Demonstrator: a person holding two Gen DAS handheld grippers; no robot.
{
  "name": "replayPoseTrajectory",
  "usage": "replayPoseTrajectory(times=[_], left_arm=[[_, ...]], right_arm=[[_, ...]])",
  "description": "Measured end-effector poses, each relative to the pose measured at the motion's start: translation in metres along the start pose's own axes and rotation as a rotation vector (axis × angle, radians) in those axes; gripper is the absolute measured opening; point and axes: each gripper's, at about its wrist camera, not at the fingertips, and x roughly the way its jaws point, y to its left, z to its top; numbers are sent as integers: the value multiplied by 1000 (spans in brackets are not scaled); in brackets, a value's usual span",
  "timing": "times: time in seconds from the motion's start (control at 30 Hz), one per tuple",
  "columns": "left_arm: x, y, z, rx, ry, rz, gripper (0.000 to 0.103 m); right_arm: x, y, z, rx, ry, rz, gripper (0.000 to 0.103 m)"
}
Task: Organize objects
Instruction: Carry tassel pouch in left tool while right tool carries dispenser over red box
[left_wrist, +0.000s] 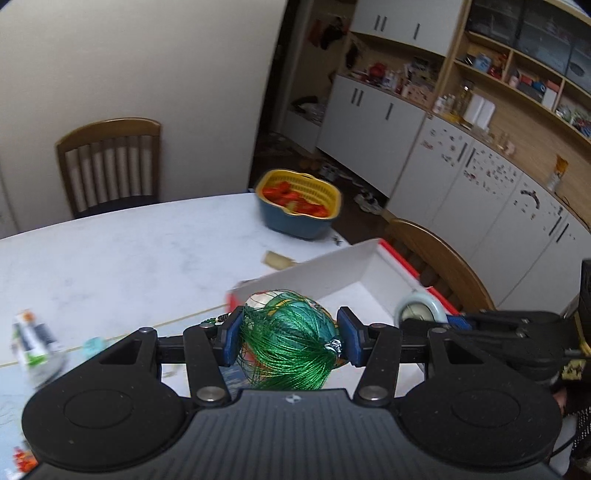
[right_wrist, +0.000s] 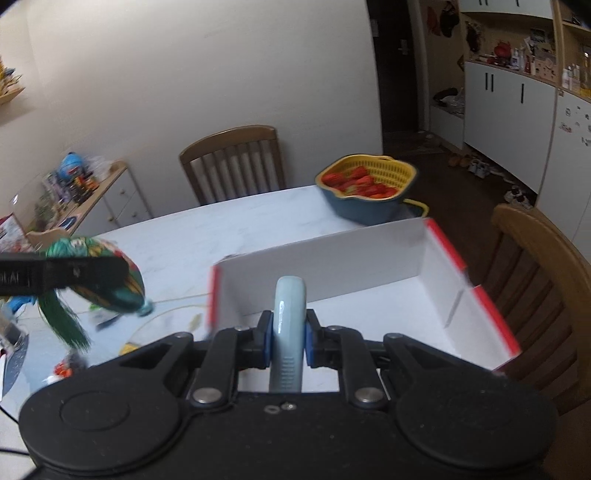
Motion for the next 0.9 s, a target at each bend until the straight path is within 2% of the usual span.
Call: replayPoseTrajectory(times=[0.23, 0.43, 0.63, 0.9], left_arm=[[59, -53, 8, 45, 51, -13, 52], [111, -81, 7, 72, 114, 1, 52], [157, -87, -3, 71, 195, 31, 53], [193, -73, -24, 61, 289, 74, 53]], right_arm=[[21, -57, 17, 49, 16, -16, 15], [50, -85, 18, 74, 64, -7, 15], [81, -99, 8, 82, 142, 8, 15], [114, -104, -9, 40, 231, 15, 15]])
